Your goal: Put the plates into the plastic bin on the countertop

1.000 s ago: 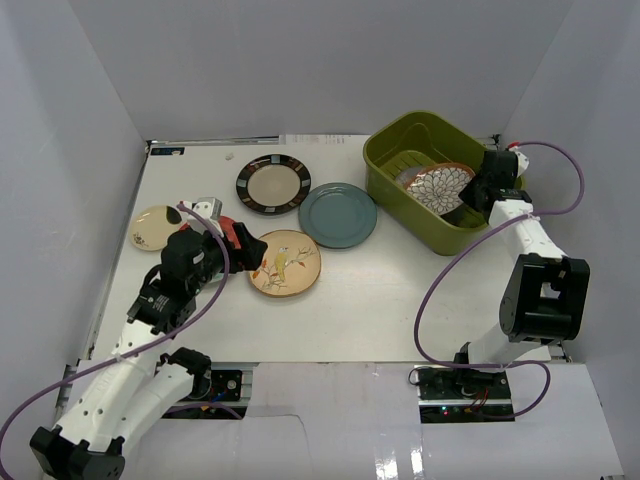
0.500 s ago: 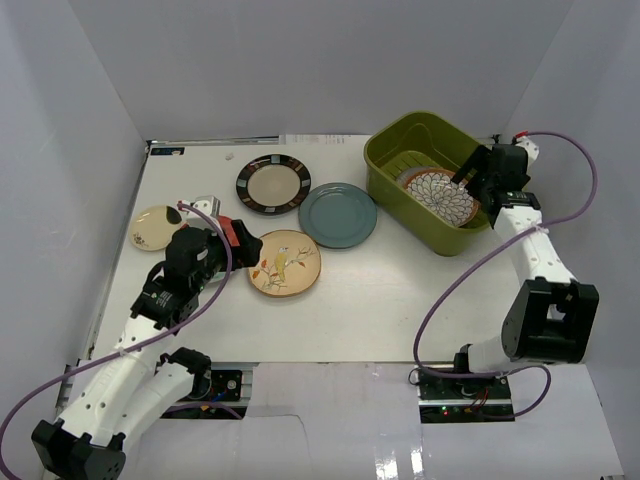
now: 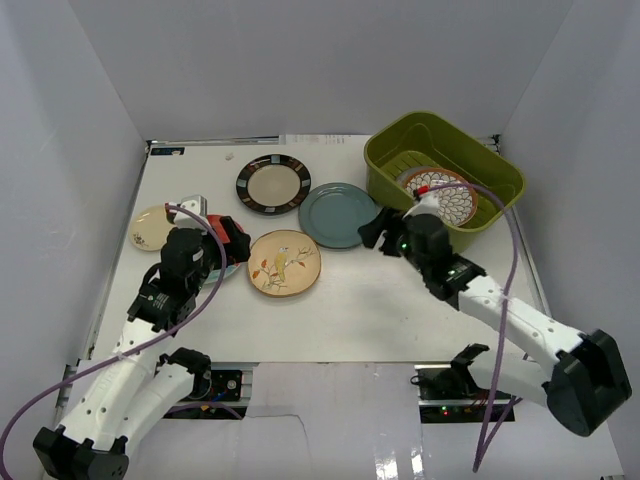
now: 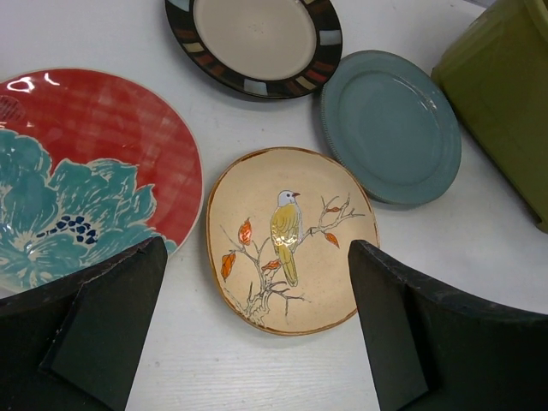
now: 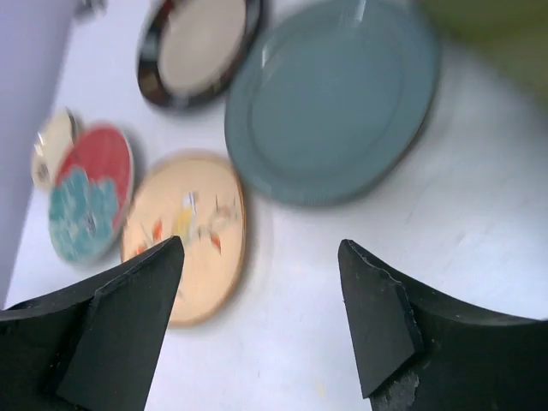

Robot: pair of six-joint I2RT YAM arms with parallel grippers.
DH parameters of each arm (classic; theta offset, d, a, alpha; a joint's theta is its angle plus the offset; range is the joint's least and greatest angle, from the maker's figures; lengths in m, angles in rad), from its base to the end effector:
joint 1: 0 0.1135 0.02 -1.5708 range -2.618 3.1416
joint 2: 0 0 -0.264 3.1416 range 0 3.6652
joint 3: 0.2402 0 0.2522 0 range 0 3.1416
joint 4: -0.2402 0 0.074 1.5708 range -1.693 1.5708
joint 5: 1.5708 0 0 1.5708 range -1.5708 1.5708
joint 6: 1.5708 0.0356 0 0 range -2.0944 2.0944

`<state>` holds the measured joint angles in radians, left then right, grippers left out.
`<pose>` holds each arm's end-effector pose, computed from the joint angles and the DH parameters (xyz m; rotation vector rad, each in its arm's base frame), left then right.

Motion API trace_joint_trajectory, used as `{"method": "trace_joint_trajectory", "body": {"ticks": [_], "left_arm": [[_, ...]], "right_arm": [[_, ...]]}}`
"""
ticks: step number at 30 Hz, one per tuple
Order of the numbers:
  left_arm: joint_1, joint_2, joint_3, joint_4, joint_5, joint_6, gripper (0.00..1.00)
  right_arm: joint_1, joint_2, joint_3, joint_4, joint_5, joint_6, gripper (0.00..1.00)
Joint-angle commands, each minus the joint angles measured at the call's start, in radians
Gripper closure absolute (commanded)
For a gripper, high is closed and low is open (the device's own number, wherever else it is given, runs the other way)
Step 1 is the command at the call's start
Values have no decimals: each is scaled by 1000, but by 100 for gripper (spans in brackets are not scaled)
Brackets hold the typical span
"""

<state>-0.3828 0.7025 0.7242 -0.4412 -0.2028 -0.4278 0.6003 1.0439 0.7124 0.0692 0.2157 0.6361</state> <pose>0.1525 -0.0537 0.3050 -0.1762 1.9878 -0.3233 0.2052 0.1312 0.2905 0.1891 1.8702 0.6674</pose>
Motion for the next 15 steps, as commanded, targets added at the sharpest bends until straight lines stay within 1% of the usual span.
{"method": "trace_joint_trajectory", "body": {"ticks": [1, 2, 3, 4, 5, 7, 8, 9, 10, 12, 15], "left_arm": [[7, 9, 18, 4, -12, 0, 2], [7, 9, 17, 2, -17, 0, 2], [9, 6, 17, 2, -21, 0, 2], [9, 3, 15, 4, -27, 0, 2], [10, -1, 15, 2, -29, -2, 2], [10, -3, 15, 2, -27, -2, 2], [9, -1, 15, 4, -21, -2, 2], [10, 0, 15, 4, -17, -3, 2], [10, 0, 15, 4, -14, -3, 2], [9, 5, 15, 7, -3, -2, 2], [10, 8, 18, 7, 3, 0, 2]], "right_arm": [[128, 112, -83, 205, 16, 161, 21], [151, 187, -80, 227, 16, 171, 21], [195, 227, -76, 271, 11, 177, 21], [214, 264, -62, 288, 7, 189, 20], [237, 334, -56, 317, 8, 198, 20], [246, 399, -54, 365, -2, 246, 20], [250, 459, -54, 423, -12, 258, 21], [248, 493, -51, 435, -15, 269, 22], [250, 551, -44, 442, -27, 299, 26], [253, 597, -11, 455, -41, 309, 28], [256, 672, 16, 481, -51, 343, 36]]}}
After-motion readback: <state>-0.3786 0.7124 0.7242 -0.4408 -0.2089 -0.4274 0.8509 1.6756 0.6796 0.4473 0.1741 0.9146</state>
